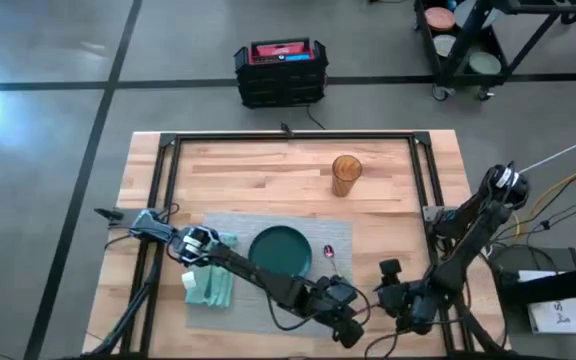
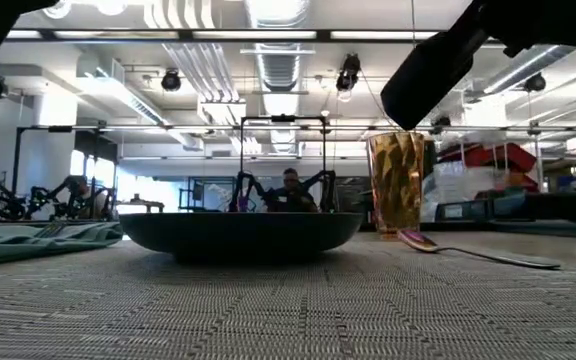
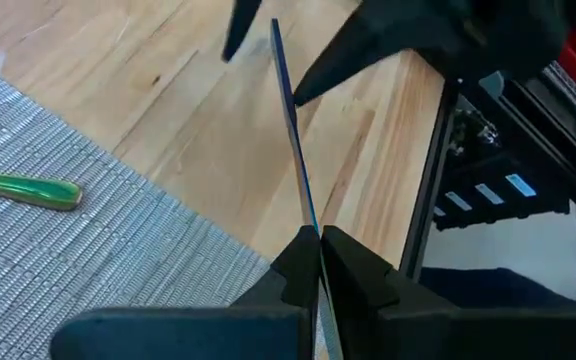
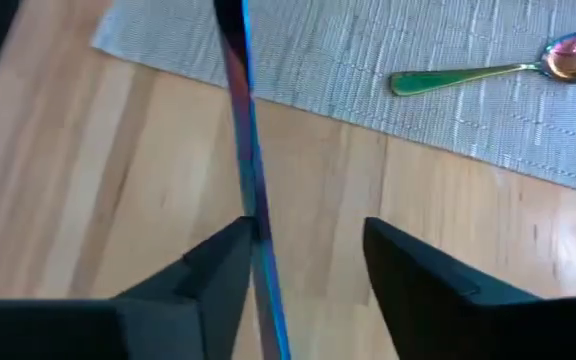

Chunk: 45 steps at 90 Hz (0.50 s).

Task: Set table place
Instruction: Put the table knife to the right side of the dark green plate on the table mat

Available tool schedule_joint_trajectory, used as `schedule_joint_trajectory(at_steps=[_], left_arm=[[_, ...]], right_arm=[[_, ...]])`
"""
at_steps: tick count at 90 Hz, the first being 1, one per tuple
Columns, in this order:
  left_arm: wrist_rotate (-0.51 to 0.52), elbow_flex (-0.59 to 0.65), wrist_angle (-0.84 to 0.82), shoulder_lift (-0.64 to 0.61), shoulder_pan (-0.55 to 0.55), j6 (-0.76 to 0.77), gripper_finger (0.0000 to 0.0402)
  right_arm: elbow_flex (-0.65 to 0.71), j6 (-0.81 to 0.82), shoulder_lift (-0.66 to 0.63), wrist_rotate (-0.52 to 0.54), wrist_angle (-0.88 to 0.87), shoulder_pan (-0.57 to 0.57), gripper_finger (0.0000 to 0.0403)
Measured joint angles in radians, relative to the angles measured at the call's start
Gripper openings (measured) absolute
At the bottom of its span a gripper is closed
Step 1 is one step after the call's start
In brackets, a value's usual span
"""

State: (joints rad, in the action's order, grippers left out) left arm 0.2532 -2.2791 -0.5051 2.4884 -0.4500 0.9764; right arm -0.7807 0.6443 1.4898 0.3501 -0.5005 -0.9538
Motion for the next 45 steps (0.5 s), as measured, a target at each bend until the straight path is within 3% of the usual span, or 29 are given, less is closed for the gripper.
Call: schedule_joint_trajectory(at_steps=[11,21,30,45], left_arm=[[-0.001,0.000,0.000,-0.001,0.000,-0.001,0.0000],[-0.001,0.000,0.000,-0.001,0.000,-0.009,0.0000],[-0.001,0.000,0.000,-0.001,0.000,-0.016,0.0000],[0.001,0.000,-0.005,-0.002,0.000,-0.019,0.0000]], right_arm=[[0.000,-0.047,0.013,-0.062,0.023,0.011,0.0197],[0.000,-0.076,0.018,-0.071,0.032,0.010,0.0175],[0.000,-0.088,0.018,-0.069,0.035,0.010,0.0129],[0.000,-0.109,0.018,-0.070,0.040,0.010,0.0018]])
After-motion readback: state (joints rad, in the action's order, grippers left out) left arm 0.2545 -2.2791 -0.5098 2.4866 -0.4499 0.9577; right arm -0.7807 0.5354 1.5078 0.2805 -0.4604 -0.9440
